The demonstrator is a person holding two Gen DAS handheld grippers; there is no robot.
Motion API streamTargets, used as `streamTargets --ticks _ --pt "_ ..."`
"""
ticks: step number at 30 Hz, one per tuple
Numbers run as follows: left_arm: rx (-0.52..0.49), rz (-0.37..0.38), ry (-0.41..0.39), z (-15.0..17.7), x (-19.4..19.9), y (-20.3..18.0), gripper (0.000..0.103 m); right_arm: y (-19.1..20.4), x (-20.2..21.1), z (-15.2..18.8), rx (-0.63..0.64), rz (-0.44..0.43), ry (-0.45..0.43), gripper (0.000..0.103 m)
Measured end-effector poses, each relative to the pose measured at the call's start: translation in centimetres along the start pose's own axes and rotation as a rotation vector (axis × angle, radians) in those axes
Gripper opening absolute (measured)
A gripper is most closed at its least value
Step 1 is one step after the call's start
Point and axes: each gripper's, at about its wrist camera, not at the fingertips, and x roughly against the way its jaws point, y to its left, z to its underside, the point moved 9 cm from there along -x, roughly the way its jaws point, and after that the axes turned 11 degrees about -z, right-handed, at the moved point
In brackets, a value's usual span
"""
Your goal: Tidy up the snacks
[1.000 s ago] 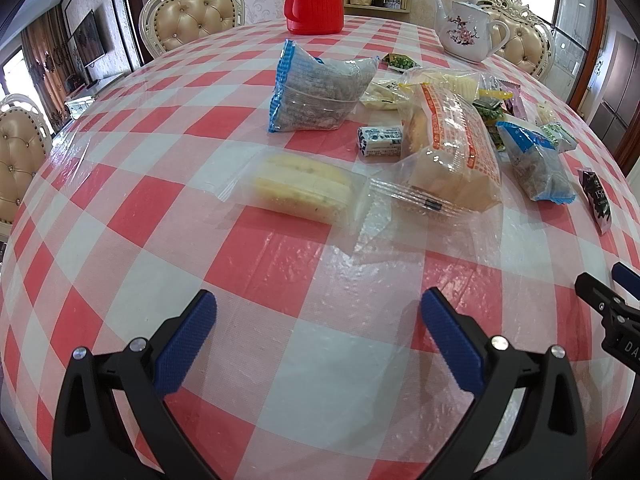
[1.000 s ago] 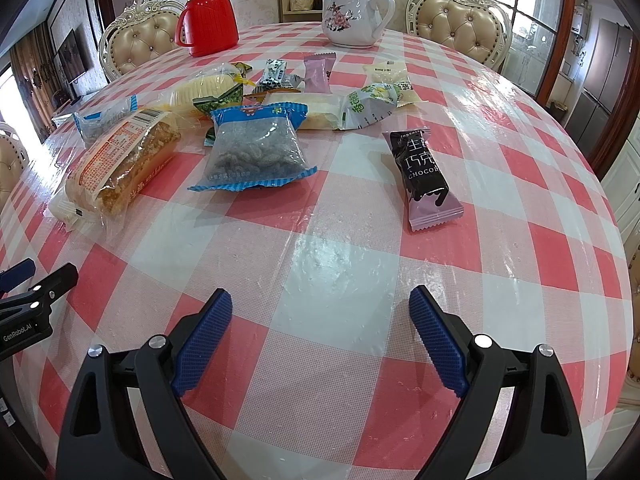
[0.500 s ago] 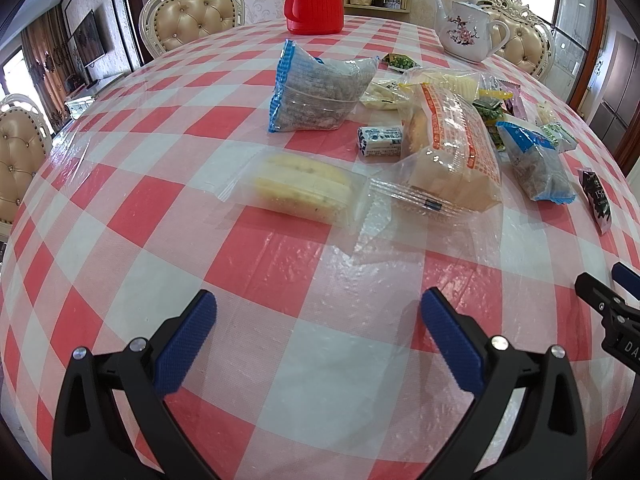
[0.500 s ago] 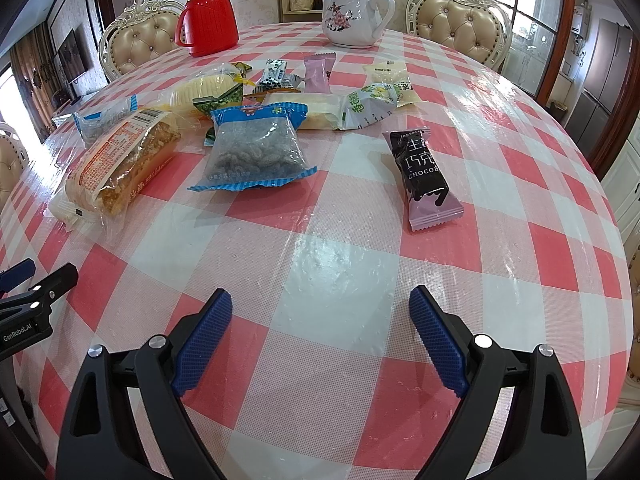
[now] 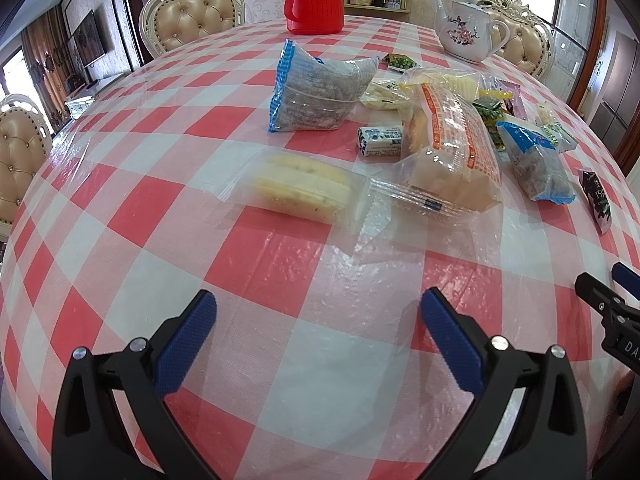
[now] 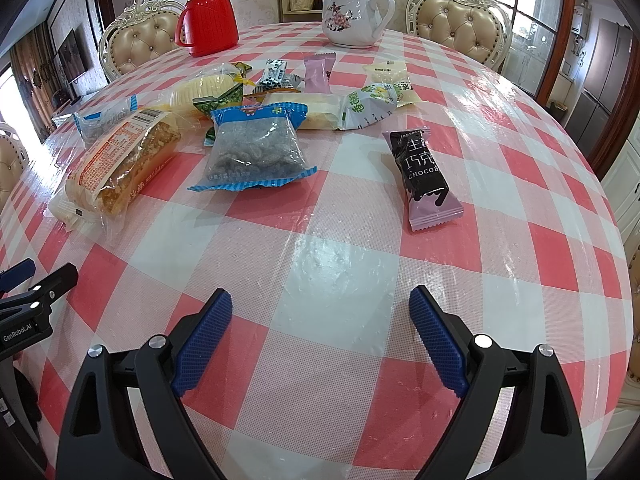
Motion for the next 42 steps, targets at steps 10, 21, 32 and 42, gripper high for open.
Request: streamTargets --ticks 10,21,32,42 --pt "0.000 0.000 0.000 0.0 0.0 0.0 0.102 -0.1 0.0 0.0 0.001 0.001 0.000 0.087" --pt "-0.022 0.012 0.024 -0.1 0.0 0.0 0.102 0.0 0.1 0.1 0.031 -0.019 0.008 0.087" --pt "-0.071 0.076 -0.175 -5.0 3.0 -2.8 0.102 0.4 0.1 0.1 0.042 -0.046 0.005 0.087" --pt "-0.249 0.028 -0.201 -7.5 0.1 -9.2 0.059 -0.2 0.7 -0.1 -0.018 -0.134 -0.027 0.088"
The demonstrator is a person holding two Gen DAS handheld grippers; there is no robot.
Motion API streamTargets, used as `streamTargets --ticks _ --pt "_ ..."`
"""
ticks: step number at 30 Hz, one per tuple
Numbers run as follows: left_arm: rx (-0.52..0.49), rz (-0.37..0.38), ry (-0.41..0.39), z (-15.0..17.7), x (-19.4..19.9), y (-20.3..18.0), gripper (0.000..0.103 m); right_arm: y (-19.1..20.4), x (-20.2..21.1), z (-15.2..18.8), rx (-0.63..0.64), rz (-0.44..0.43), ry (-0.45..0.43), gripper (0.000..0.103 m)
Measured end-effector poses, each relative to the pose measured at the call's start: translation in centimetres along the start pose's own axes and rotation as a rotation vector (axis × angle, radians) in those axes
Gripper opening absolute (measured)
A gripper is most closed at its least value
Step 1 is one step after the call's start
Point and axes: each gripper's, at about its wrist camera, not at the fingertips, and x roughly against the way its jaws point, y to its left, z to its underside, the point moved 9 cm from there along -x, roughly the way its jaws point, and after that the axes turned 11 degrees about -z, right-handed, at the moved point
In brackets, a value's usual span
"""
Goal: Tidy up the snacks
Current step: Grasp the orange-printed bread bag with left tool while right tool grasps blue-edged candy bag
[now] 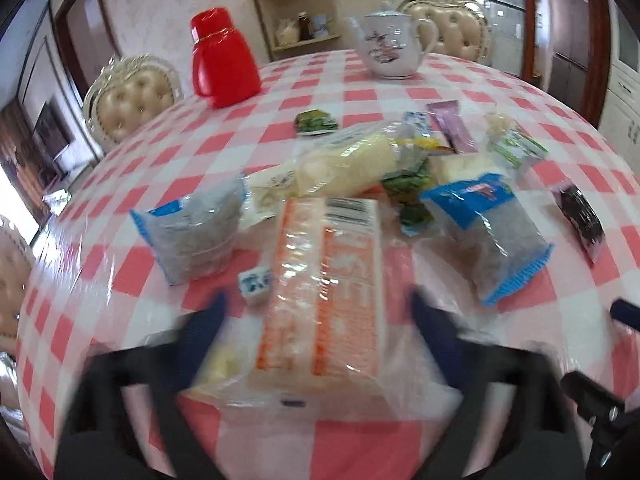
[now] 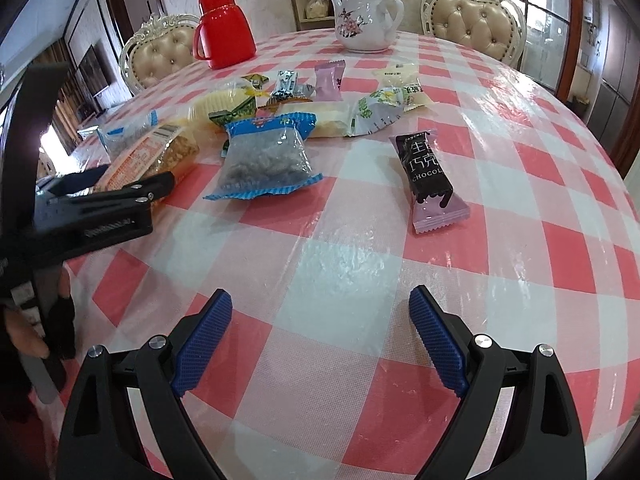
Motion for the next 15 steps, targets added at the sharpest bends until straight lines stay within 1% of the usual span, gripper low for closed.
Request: streamTargets --ticks 1,3,5,6,8,9,10,12,14,15 --pt "0.002 0.005 -0.008 0.4 0.4 -0.1 0.055 0.0 0.0 0.0 -0.002 -0.003 -0.001 0.088" --pt "0.046 0.021 -0.017 1.2 1.3 0.6 0.052 -0.1 0.2 0.0 -0.011 -0.017 -0.008 0.087" --pt "0.166 0.070 -0.001 2.9 2.6 2.1 0.052 -0.3 0.2 -0.1 -0.022 -0.028 -0.016 0.087" --pt "0.218 0.079 0.005 3.9 3.2 2.9 0.052 -0.3 0.2 -0.3 -0.034 -0.046 -0.022 0.087" --pt "0.311 0.081 0.007 5.7 4.6 4.4 0.052 -0.1 -0.4 -1.1 -0.044 -0.095 -0.013 0.087" --pt "0.341 0.072 0.008 6.0 4.9 4.8 0.052 -0.1 -1.0 -1.8 -0.043 -0.088 -0.002 0.087" --pt "0.359 0.063 0.013 6.3 5.1 5.1 0.052 0.0 -1.6 -2.6 -0.038 -0.068 0.004 0.087" --pt "0.339 0.054 0.021 6.4 5.1 4.7 0.054 0.6 -3.4 -4.2 -0.017 -0.062 0.022 0.087" --pt "0.338 0.048 0.022 6.4 5.0 4.7 0.056 1.1 -4.8 -5.7 -0.006 -0.041 0.021 0.087" --pt "0.350 0.052 0.026 6.5 5.0 4.9 0.062 1.4 -5.5 -6.3 0.002 -0.043 0.025 0.087"
